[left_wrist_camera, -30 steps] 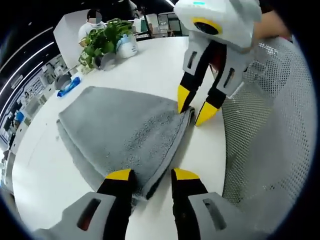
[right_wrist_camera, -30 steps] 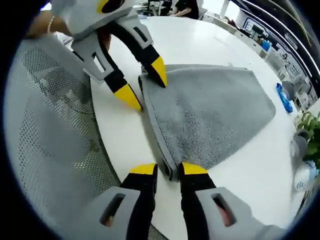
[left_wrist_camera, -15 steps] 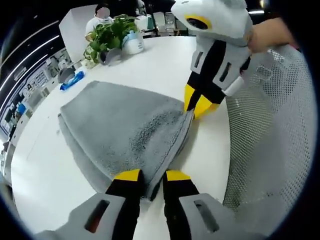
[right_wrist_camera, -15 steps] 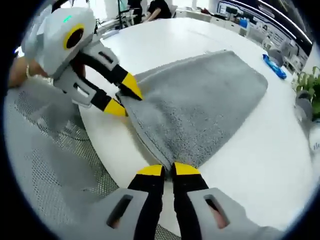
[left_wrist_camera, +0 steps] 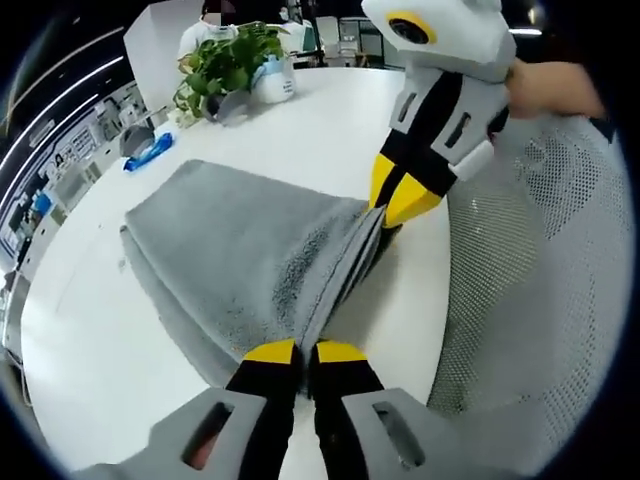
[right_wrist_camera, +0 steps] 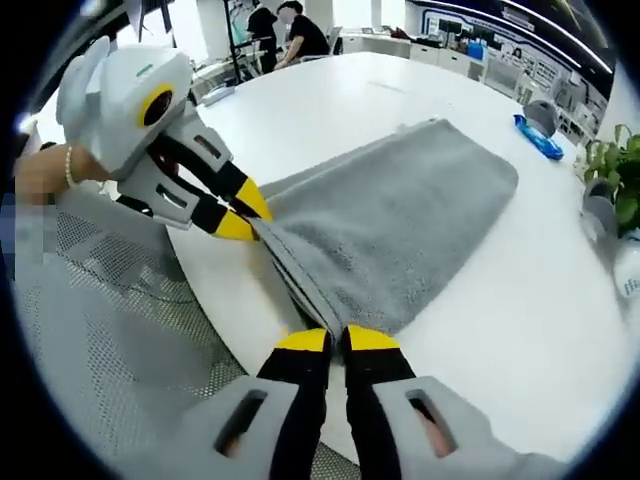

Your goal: Fold the towel on the table until its edges align and the towel forms a compact rectangular stack.

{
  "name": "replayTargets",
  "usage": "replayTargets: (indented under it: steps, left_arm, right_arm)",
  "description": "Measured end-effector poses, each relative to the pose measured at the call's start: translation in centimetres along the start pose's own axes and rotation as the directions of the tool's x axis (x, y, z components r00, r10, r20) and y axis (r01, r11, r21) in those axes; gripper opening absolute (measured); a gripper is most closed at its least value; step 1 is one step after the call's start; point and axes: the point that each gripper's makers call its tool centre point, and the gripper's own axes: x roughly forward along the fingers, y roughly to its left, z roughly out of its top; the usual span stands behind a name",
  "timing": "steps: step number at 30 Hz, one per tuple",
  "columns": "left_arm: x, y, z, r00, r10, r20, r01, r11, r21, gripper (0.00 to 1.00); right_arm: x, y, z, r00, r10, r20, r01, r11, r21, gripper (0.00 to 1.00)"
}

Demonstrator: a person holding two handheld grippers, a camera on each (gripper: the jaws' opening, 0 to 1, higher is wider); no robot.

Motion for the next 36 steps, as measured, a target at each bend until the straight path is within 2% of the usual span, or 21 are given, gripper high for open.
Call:
replayTargets:
  steps: [3,11,16,20,22,25,29,36]
  left_arm:
    - [-0.9,-0.1,1.1,1.000,0.001,0.018,-0.001,1.000,0.005,0.05]
    - [-3.4,0.0,2.8,1.000,0.015,0.014,-0.015,1.000,0.020,0.04]
    - [-4.9,1.0,3.3,0.999,0.032,0.010,-0.032,0.999,-0.027,0.04]
    - [-5.9,1.4,4.0,0.999,0.037,0.015,-0.036,0.998,-0.048,0.04]
    - [-6.5,1.1,4.3,1.000,0.020,-0.008,-0.021,0.997,-0.078,0.04]
    - [-7.3,0.5,4.7,1.000,-0.005,-0.026,0.003,0.997,-0.082,0.04]
    - [-8.3,-0.3,5.3,1.000,-0.023,-0.003,0.023,0.996,-0.086,0.04]
    - [-9.9,-0.7,6.4,1.000,-0.009,0.026,0.010,0.999,-0.037,0.04]
  right_arm:
    - [-1.5,-0.1,0.7,0.999,-0.006,0.035,0.006,1.000,-0.004,0.02]
    - [-3.9,0.4,2.2,0.999,0.000,0.046,0.002,0.999,-0.049,0.03]
    - [-5.0,1.2,3.4,0.995,0.006,0.101,0.000,0.998,-0.057,0.04]
    - [-5.6,1.7,3.6,0.994,0.011,0.113,-0.006,0.999,-0.046,0.04]
    - [-6.3,1.9,3.8,0.992,0.008,0.123,-0.003,0.999,-0.040,0.04]
    - [-7.3,2.0,4.1,0.991,0.005,0.132,0.000,0.999,-0.037,0.04]
    - [-8.9,2.1,4.5,0.989,0.000,0.148,0.005,1.000,-0.031,0.04]
    - [-10.7,2.7,5.2,0.986,0.008,0.168,-0.005,1.000,-0.019,0.04]
